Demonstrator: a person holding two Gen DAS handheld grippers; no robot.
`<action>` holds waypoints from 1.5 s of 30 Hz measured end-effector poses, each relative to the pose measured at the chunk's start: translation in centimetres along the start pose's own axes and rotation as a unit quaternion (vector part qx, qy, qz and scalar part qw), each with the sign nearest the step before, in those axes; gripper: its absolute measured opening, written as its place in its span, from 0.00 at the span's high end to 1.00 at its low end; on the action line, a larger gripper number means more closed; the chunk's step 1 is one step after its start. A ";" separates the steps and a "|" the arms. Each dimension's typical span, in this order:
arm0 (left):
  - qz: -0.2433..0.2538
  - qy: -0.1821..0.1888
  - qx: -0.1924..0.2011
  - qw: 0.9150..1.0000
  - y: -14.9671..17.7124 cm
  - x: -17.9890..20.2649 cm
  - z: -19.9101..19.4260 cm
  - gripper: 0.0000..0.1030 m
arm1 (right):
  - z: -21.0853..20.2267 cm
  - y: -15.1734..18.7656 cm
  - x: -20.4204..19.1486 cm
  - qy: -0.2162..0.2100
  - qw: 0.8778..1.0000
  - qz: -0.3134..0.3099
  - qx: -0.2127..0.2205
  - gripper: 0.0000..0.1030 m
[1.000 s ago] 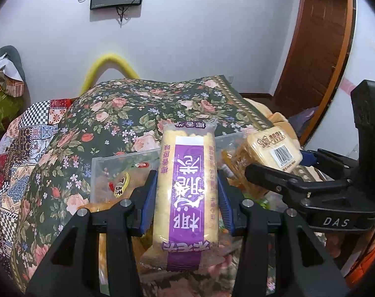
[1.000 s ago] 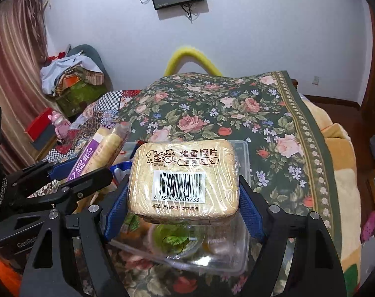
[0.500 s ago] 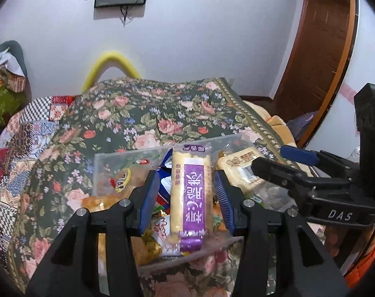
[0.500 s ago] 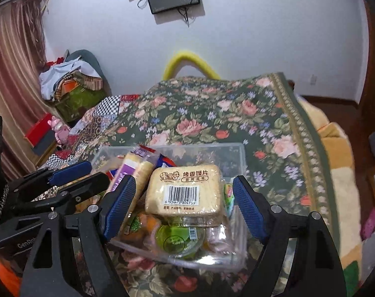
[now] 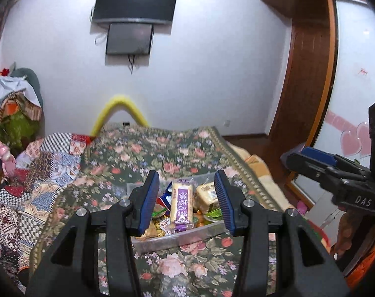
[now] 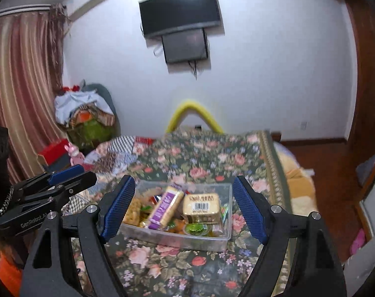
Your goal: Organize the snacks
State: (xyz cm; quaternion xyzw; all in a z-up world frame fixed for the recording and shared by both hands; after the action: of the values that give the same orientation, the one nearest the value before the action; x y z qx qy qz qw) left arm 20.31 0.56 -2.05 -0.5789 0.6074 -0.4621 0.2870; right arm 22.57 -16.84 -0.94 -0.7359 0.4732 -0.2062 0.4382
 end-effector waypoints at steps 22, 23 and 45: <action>0.049 -0.038 0.109 0.992 -0.6 3.9 -11.1 0.01 | -8.5 0.9 -2.5 0.028 0.997 -0.009 0.075 0.00; 0.048 -0.038 0.108 0.992 -0.5 3.9 -11.2 0.01 | -8.5 1.0 -2.4 0.027 0.997 -0.007 0.074 0.00; 0.042 -0.040 0.096 0.994 0.5 4.1 -11.6 0.00 | -9.7 1.8 -2.0 0.036 0.997 0.006 0.075 0.00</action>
State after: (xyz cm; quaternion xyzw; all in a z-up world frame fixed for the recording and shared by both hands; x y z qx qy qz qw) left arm 9.17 -0.76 2.97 -0.5405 0.5718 -0.4826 0.3846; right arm 13.80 -19.76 2.93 -0.6903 0.4758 -0.2650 0.4763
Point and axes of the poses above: each gripper's, at about its wrist camera, not at the fingertips, and z roughly the way its jaws point, x to its right, y to its underside, the point moved 5 cm from there along z, roughly the way its jaws point, and after that the axes turned 7 degrees about y, right-handed, at the moved point
